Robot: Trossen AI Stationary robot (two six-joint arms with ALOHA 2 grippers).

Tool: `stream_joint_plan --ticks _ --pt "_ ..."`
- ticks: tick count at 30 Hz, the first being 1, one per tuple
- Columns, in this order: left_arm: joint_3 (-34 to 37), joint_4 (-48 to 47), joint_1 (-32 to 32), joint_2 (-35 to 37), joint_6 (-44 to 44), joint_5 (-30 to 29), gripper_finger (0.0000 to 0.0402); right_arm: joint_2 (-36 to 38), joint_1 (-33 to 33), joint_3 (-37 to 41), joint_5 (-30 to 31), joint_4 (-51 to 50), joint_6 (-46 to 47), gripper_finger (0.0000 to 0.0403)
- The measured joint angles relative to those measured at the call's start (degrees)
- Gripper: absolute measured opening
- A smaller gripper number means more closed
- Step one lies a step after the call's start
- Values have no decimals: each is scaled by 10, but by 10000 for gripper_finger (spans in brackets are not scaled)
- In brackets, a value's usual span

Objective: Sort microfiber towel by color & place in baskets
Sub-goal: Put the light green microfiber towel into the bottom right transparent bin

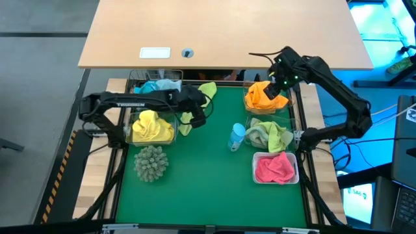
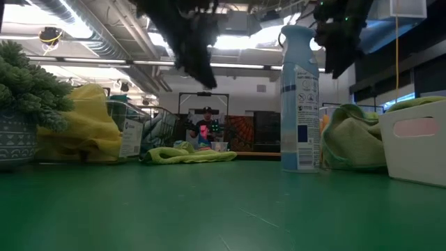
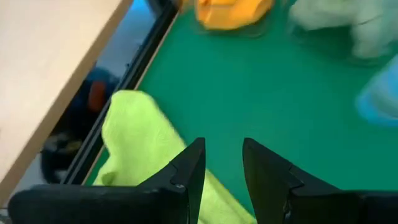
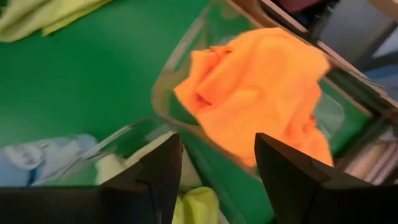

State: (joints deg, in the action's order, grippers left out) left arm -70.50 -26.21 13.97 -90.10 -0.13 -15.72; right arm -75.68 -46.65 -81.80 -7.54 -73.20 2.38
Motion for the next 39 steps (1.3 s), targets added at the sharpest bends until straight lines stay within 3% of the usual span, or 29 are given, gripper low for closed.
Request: stream_joint_plan --ticks 12,20,32,39 --pt "18 1 27 -98 0 -41 115 15 130 0 -1 9 20 202" --pt "18 -2 39 -158 60 -166 159 15 200 0 -1 48 35 202" --pt "18 1 40 -172 68 -105 159 15 275 0 5 63 40 202" --pt "19 -5 41 -173 151 24 159 15 300 0 6 62 40 202"
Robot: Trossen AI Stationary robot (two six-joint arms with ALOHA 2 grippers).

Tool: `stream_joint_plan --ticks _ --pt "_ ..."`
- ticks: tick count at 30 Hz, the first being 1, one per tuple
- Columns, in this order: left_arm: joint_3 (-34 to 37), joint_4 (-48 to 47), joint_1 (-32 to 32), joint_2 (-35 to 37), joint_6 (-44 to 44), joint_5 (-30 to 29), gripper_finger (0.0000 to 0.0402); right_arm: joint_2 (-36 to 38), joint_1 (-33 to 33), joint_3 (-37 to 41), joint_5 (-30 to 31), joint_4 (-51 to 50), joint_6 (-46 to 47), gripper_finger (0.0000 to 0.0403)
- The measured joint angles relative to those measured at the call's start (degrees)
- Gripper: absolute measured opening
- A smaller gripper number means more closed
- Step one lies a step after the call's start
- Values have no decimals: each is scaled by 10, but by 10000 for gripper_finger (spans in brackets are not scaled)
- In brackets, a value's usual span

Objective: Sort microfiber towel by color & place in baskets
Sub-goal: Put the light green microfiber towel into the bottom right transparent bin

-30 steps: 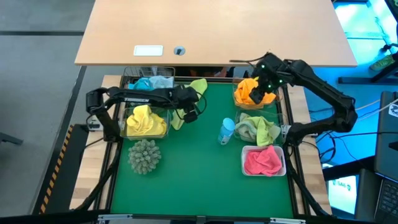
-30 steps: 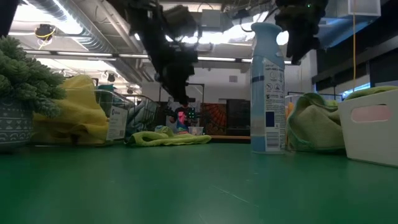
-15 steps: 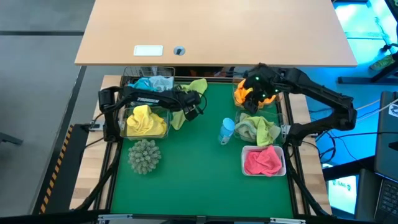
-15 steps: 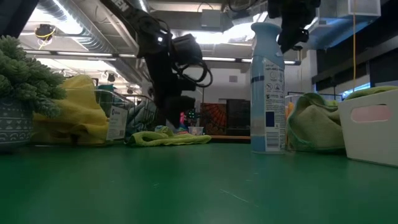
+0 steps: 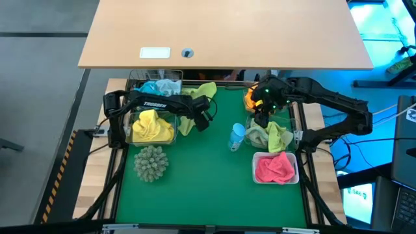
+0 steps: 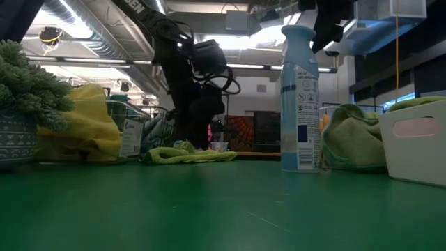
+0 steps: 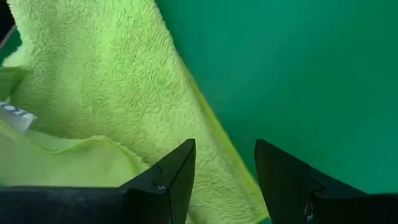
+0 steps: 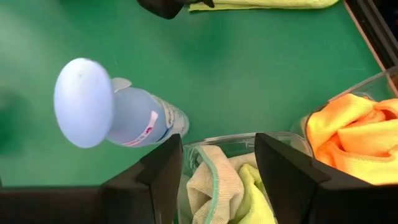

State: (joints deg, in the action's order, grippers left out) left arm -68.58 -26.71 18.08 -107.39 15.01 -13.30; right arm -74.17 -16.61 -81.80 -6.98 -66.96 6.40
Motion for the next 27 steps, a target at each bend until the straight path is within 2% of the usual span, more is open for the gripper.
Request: stream_joint_plan --ticks 4,17,27 --pt "0 1 1 1 27 8 159 0 10 0 1 0 0 202" --pt "-1 2 2 -1 27 5 159 0 13 0 3 0 0 202" --pt "-4 10 8 -63 26 3 159 0 13 0 3 0 0 202"
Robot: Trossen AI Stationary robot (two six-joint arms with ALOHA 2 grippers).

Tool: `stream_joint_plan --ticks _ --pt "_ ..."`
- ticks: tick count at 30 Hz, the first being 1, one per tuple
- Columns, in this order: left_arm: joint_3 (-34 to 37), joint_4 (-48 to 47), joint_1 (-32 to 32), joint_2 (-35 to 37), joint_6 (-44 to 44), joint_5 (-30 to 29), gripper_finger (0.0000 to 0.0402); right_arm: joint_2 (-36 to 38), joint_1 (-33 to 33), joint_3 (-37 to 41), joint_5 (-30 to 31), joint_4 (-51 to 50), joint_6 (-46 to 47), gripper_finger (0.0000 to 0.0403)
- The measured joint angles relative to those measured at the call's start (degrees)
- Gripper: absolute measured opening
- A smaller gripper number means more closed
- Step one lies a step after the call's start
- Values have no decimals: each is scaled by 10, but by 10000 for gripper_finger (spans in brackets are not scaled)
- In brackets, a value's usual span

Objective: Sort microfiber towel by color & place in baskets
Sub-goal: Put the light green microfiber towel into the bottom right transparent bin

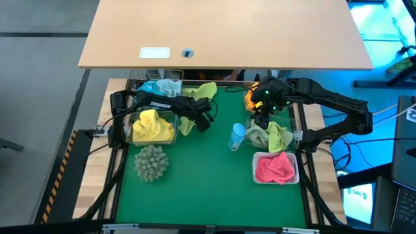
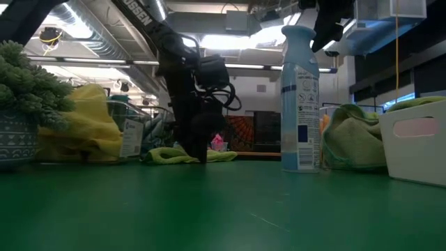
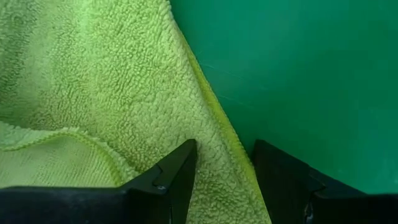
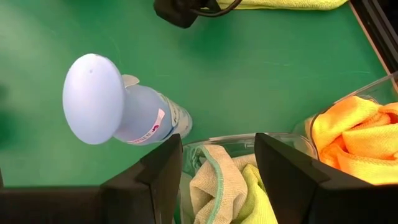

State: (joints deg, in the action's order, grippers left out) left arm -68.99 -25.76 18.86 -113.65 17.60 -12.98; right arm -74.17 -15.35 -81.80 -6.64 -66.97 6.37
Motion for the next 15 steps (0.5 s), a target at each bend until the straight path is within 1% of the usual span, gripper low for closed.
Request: stream_joint_plan --ticks 3,6,11,15 --pt "0 -2 3 -7 -1 13 156 0 0 0 0 0 0 202" --pt "0 -2 3 -8 -2 14 139 0 0 0 0 0 0 202" --pt "2 2 3 3 -2 18 82 0 0 0 0 0 0 202" --pt "-5 -4 2 7 -2 7 29 0 0 0 0 0 0 202"
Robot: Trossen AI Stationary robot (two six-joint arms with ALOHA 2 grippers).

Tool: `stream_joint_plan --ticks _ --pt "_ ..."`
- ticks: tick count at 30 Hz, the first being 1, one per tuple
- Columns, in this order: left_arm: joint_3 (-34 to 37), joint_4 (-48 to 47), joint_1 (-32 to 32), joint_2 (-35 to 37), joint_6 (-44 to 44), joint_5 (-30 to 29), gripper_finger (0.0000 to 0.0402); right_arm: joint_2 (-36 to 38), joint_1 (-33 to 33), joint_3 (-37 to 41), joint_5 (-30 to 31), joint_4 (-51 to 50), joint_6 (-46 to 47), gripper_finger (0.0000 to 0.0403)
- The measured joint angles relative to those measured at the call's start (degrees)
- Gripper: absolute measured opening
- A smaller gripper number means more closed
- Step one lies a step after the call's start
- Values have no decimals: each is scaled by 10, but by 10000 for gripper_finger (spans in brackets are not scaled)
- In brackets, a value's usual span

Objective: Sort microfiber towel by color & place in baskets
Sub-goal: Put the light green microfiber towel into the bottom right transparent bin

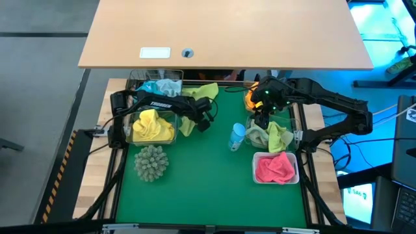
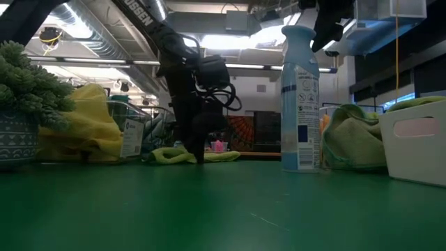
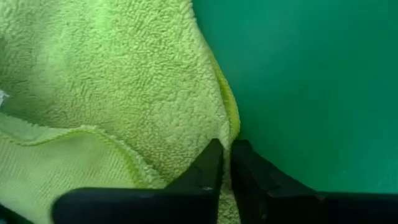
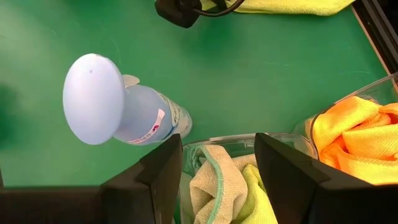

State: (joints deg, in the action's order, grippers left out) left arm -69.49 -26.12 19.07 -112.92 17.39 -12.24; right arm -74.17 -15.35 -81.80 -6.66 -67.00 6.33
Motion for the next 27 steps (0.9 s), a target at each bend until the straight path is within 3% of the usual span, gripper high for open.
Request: stream_joint_plan --ticks 3,8,18,27 --pt "-13 -5 0 -1 0 -3 6 0 0 0 0 0 0 202" --pt "-44 -9 -1 -1 -31 -3 4 0 0 0 0 0 0 202" --pt "-157 -107 -14 0 -91 -8 2 0 0 0 0 0 -6 202" --pt "-280 -238 -50 1 -139 -117 1 0 0 0 0 1 -8 202"
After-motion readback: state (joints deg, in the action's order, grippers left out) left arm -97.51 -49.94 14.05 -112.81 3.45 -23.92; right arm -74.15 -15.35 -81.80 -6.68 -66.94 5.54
